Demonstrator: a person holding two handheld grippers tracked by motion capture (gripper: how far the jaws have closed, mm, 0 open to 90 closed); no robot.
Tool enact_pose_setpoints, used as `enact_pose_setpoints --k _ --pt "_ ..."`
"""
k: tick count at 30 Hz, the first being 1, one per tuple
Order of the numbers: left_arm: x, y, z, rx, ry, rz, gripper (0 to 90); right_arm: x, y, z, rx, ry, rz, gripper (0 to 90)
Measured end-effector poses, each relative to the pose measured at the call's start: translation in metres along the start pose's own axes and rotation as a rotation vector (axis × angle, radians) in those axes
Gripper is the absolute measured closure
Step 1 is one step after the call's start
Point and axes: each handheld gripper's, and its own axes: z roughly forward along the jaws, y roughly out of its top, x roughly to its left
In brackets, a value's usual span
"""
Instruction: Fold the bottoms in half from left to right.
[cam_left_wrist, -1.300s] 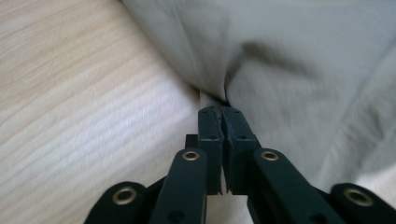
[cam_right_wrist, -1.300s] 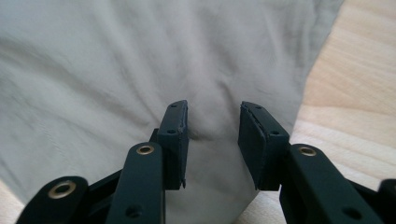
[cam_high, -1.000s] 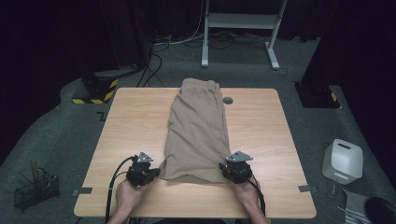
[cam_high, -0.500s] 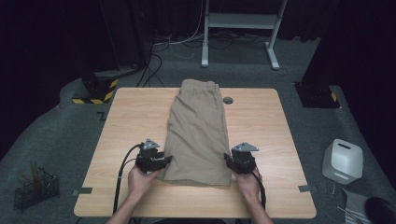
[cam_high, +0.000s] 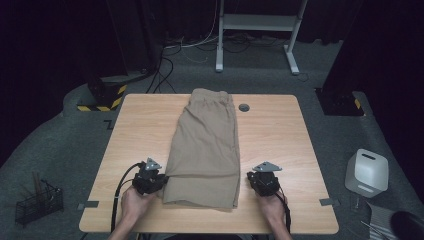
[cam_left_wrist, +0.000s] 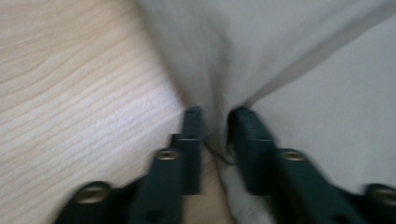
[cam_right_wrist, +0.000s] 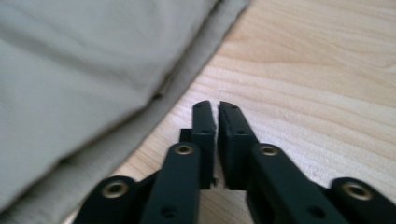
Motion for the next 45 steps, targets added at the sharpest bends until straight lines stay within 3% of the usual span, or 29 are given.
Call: enact_pose_setpoints --k 4,6,11,15,18,22,26,30,34,36,40,43,45 --pt "0.001 0.014 0.003 -0.074 -0.012 -0.035 50.7 0.003 0.012 0.002 -0.055 0.031 0.024 70.3" --pt "0.002 0.022 0.009 -0.089 0.000 -0.036 48.5 0.008 0.021 0.008 -0.063 0.034 0.026 66.0" --pt "0.015 0.030 0.029 -0.093 -0.050 -0.134 48.8 0.011 0.036 0.031 -0.035 0.044 0.061 67.2" --pt "0.012 0.028 0.029 -0.067 -0.046 -0.085 73.7 0.009 0.036 0.038 0.003 0.041 0.048 88.0" --pt "0.008 0.025 0.024 -0.041 -0.054 -0.056 87.1 0.008 0.033 0.035 0.007 0.034 0.032 90.0" --pt "-0.012 0.014 0.013 -0.008 -0.077 0.023 88.5 0.007 0.024 0.025 0.011 0.029 -0.005 90.0" --pt "-0.025 0.001 0.003 -0.007 -0.107 0.043 84.6 0.006 0.009 0.011 0.018 0.047 -0.010 89.5" --pt "-0.019 0.005 -0.003 -0.036 -0.119 0.011 67.0 0.005 0.007 0.003 0.009 0.049 -0.010 75.2" --pt "-0.009 0.022 -0.006 -0.101 -0.077 -0.022 51.5 0.004 0.017 0.003 -0.022 0.047 0.014 66.5" --pt "-0.004 0.030 -0.001 -0.115 -0.058 -0.045 49.0 0.005 0.024 0.006 -0.037 0.047 0.014 65.8" --pt "0.004 0.039 0.019 -0.110 -0.054 -0.097 50.5 0.007 0.037 0.022 -0.016 0.043 0.028 69.0" --pt "0.005 0.039 0.034 -0.077 -0.053 -0.102 62.7 0.007 0.041 0.032 0.019 0.037 0.025 80.4" --pt "0.005 0.037 0.039 -0.042 -0.048 -0.077 74.4 0.006 0.040 0.035 0.038 0.028 0.017 88.8"
